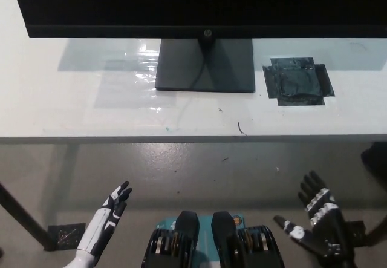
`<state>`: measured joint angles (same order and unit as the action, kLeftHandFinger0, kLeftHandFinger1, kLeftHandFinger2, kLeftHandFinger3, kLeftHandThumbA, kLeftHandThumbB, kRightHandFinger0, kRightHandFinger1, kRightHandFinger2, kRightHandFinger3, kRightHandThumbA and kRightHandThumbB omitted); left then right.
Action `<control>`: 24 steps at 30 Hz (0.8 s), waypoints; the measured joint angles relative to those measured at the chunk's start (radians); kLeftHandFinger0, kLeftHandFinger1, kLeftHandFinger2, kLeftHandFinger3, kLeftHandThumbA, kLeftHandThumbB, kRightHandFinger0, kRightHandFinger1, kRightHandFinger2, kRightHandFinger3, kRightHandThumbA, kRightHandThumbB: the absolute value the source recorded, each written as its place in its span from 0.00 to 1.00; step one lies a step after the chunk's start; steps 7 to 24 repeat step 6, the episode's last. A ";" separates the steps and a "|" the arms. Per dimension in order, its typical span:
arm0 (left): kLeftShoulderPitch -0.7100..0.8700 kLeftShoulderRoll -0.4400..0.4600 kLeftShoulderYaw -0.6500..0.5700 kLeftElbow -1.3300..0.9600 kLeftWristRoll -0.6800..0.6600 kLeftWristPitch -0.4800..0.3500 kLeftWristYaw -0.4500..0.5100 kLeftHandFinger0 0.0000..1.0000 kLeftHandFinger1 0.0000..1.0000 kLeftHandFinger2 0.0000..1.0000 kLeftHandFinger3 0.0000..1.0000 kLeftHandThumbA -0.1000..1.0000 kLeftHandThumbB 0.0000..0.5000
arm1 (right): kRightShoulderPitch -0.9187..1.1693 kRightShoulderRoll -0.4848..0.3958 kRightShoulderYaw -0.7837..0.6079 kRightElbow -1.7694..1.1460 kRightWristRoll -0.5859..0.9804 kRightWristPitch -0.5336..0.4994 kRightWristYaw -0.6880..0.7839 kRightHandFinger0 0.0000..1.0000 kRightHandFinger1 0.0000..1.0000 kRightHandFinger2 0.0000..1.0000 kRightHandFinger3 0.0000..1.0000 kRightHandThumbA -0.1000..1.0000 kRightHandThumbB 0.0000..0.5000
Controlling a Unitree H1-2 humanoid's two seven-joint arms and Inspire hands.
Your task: The monitor is being placed at the center of the desk and the robot uses its right hand to grab on the right side of the monitor and tilt the angle of the montior sideways.
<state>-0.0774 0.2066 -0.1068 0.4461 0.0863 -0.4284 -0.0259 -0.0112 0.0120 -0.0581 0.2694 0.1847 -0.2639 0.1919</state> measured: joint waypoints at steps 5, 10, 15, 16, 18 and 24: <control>-0.002 0.005 0.000 -0.003 0.000 -0.002 0.000 1.00 1.00 1.00 1.00 1.00 0.52 | -0.051 -0.030 0.039 0.127 -0.089 -0.071 -0.028 1.00 1.00 1.00 1.00 1.00 0.63; -0.002 0.005 0.000 -0.003 0.000 -0.002 0.000 1.00 1.00 1.00 1.00 1.00 0.52 | -0.051 -0.030 0.039 0.127 -0.089 -0.071 -0.028 1.00 1.00 1.00 1.00 1.00 0.63; -0.002 0.005 0.000 -0.003 0.000 -0.002 0.000 1.00 1.00 1.00 1.00 1.00 0.52 | -0.051 -0.030 0.039 0.127 -0.089 -0.071 -0.028 1.00 1.00 1.00 1.00 1.00 0.63; -0.002 0.005 0.000 -0.003 0.000 -0.002 0.000 1.00 1.00 1.00 1.00 1.00 0.52 | -0.051 -0.030 0.039 0.127 -0.089 -0.071 -0.028 1.00 1.00 1.00 1.00 1.00 0.63; -0.002 0.005 0.000 -0.003 0.000 -0.002 0.000 1.00 1.00 1.00 1.00 1.00 0.52 | -0.051 -0.030 0.039 0.127 -0.089 -0.071 -0.028 1.00 1.00 1.00 1.00 1.00 0.63; -0.002 0.005 0.000 -0.003 0.000 -0.002 0.000 1.00 1.00 1.00 1.00 1.00 0.52 | -0.051 -0.030 0.039 0.127 -0.089 -0.071 -0.028 1.00 1.00 1.00 1.00 1.00 0.63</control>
